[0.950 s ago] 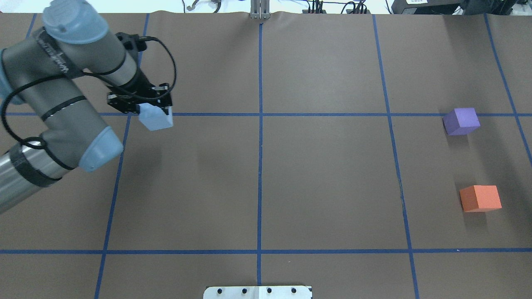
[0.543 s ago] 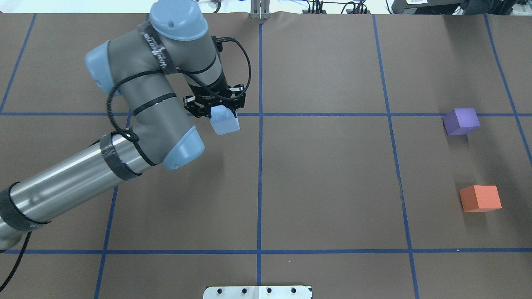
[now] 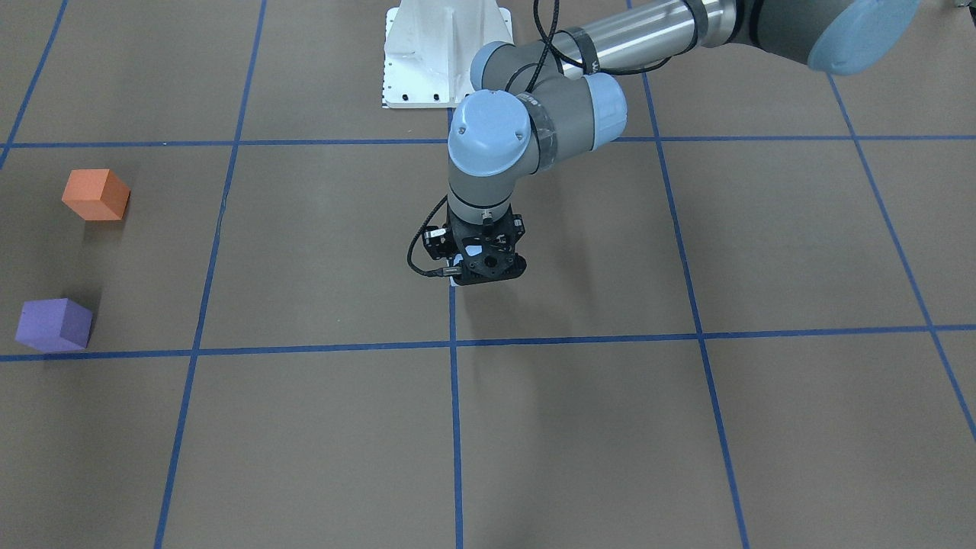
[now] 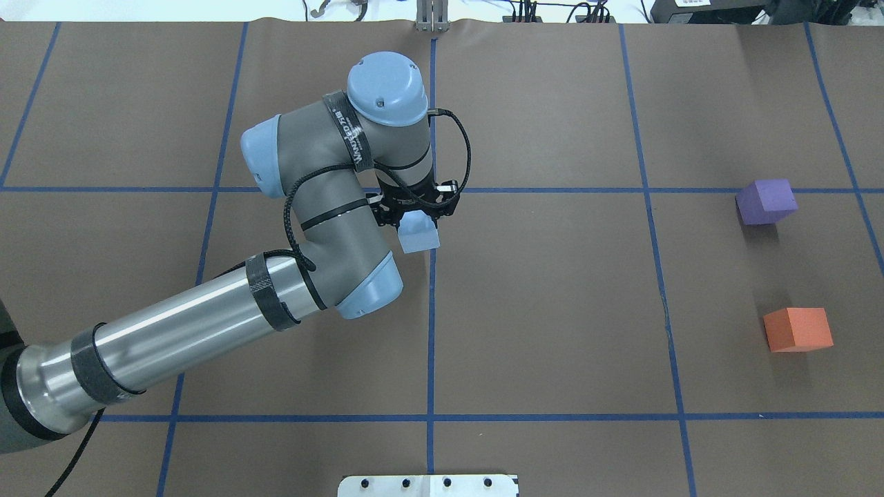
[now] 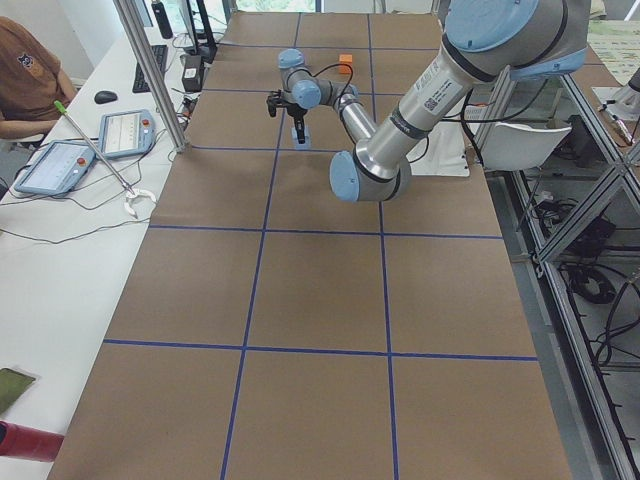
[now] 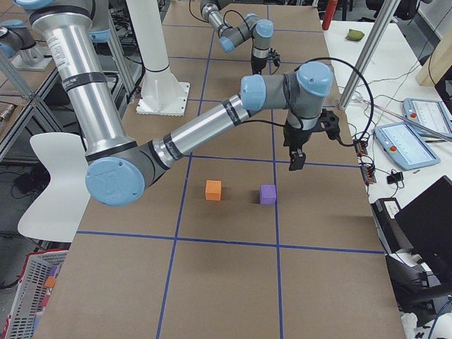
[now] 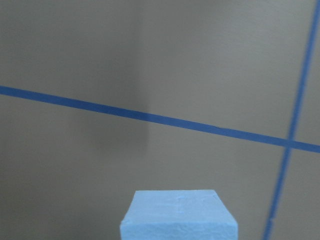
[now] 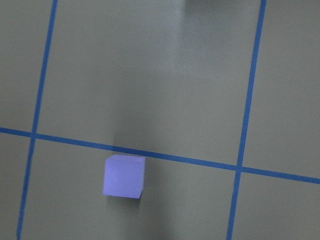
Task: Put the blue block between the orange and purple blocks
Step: 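Carry the light blue cube with the left gripper to the table center and release, then withdraw the left gripper while the right gripper moves over the light blue cube, then lower the right gripper and grasp the light blue cube, then carry the light blue cube with the right gripper toward the purple cube, then lower the light blue cube between the purple and orange cubes and release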
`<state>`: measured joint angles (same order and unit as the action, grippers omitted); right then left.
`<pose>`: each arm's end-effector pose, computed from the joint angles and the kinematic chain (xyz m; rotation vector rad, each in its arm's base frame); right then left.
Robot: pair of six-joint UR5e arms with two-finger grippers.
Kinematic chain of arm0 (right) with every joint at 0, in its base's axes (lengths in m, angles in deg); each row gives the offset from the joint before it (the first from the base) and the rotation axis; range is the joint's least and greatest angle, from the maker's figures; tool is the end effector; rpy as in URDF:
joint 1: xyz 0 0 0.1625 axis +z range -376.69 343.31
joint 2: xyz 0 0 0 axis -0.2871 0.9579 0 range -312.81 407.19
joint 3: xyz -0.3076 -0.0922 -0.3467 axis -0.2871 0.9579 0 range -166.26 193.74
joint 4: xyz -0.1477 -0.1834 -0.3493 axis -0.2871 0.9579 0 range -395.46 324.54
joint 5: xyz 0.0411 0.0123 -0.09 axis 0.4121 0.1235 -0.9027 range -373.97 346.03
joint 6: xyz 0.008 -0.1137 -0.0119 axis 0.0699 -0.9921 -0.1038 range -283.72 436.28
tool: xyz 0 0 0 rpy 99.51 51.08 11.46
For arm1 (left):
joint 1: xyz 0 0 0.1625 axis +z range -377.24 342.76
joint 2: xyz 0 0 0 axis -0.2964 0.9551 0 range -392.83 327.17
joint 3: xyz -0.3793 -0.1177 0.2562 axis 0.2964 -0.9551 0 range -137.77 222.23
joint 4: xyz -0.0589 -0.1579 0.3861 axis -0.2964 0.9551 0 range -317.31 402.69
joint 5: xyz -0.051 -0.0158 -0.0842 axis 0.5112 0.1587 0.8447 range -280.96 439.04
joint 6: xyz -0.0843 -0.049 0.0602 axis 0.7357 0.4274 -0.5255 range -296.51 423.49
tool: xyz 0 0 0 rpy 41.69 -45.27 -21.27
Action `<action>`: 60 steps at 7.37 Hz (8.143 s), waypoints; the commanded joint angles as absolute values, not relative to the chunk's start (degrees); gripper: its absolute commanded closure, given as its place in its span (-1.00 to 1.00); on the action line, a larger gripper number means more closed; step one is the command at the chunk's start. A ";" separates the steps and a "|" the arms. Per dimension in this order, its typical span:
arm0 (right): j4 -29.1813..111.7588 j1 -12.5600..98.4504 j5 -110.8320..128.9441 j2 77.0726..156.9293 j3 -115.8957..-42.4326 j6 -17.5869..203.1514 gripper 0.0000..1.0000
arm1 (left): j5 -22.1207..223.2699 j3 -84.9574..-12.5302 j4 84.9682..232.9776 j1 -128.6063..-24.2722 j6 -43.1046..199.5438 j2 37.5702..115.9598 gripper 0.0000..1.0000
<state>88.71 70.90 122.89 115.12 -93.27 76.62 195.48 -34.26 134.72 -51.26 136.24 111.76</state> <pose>0.0246 -0.5954 0.4180 0.0614 -0.8191 -0.0694 0.6414 -0.5322 0.1805 -0.0766 0.8553 -0.1010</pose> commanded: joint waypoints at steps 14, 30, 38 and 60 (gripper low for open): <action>78.80 28.88 109.36 88.95 -91.60 136.25 -1.00 | 205.69 -54.95 131.02 -68.38 118.55 91.32 -1.00; 49.02 13.81 95.99 83.75 -57.72 145.01 -0.75 | 202.44 -55.68 131.20 -76.13 104.01 80.73 -1.00; 75.70 23.18 98.79 101.89 -99.29 138.05 1.00 | 202.62 -56.74 131.29 -76.74 99.99 80.38 -1.00; 35.03 38.51 109.26 137.28 -82.15 112.76 1.00 | 202.62 -50.24 145.17 -95.64 65.77 61.74 -1.00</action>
